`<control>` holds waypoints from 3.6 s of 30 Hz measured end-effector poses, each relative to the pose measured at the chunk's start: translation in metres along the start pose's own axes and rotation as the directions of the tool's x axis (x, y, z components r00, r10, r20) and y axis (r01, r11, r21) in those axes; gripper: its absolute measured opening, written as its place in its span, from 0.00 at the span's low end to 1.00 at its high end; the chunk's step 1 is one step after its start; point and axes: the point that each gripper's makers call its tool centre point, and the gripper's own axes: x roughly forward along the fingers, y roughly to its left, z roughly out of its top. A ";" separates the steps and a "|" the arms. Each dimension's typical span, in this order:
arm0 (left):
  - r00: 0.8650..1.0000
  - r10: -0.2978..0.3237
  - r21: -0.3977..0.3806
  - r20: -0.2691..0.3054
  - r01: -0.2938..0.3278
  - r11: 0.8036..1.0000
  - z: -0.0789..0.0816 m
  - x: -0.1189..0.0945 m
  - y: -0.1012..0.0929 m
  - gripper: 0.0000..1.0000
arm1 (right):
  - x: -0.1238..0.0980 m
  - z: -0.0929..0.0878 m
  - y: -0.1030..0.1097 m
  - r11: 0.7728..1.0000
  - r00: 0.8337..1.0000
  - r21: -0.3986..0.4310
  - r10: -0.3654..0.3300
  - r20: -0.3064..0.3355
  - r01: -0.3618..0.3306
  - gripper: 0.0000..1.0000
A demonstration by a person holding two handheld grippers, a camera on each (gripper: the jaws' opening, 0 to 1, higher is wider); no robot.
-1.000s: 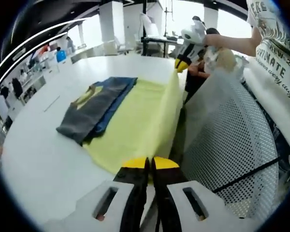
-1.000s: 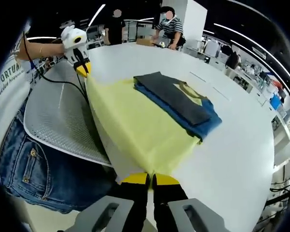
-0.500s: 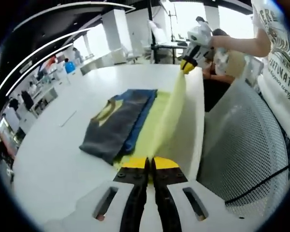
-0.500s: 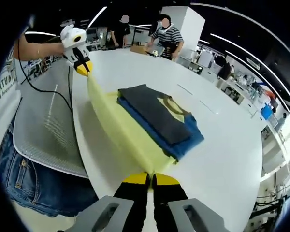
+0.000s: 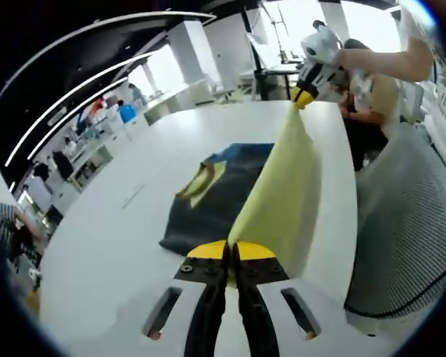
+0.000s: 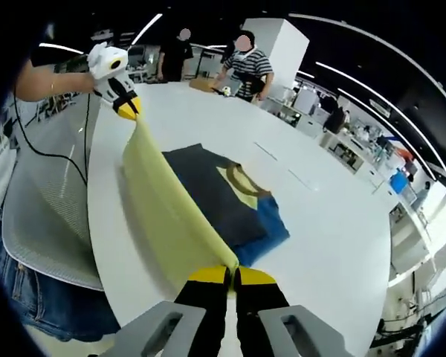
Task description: Fold the garment on the visible template until the final outline fits inside the template.
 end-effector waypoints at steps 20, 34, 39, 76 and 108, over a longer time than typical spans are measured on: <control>0.989 0.148 -0.020 -0.008 -0.148 0.989 0.014 0.023 0.056 0.00 | 0.025 0.031 -0.049 0.996 0.995 0.005 -0.088 0.050 0.088 0.00; 0.970 0.240 -0.037 0.021 -0.239 0.970 0.031 0.043 0.096 0.00 | 0.050 0.045 -0.090 0.980 0.982 -0.058 -0.187 0.035 0.189 0.00; 0.967 0.256 -0.060 0.018 -0.255 0.965 0.029 0.052 0.110 0.00 | 0.064 0.048 -0.100 0.973 0.977 -0.090 -0.211 0.027 0.213 0.00; 0.959 0.194 -0.105 -0.207 -0.219 0.970 -0.063 0.168 0.157 0.01 | 0.198 -0.010 -0.128 0.988 0.977 -0.025 -0.153 -0.147 0.151 0.00; 0.957 0.184 0.048 -0.222 -0.178 0.983 -0.081 0.165 0.156 0.00 | 0.200 -0.018 -0.130 0.991 0.982 -0.050 -0.131 -0.134 0.125 0.00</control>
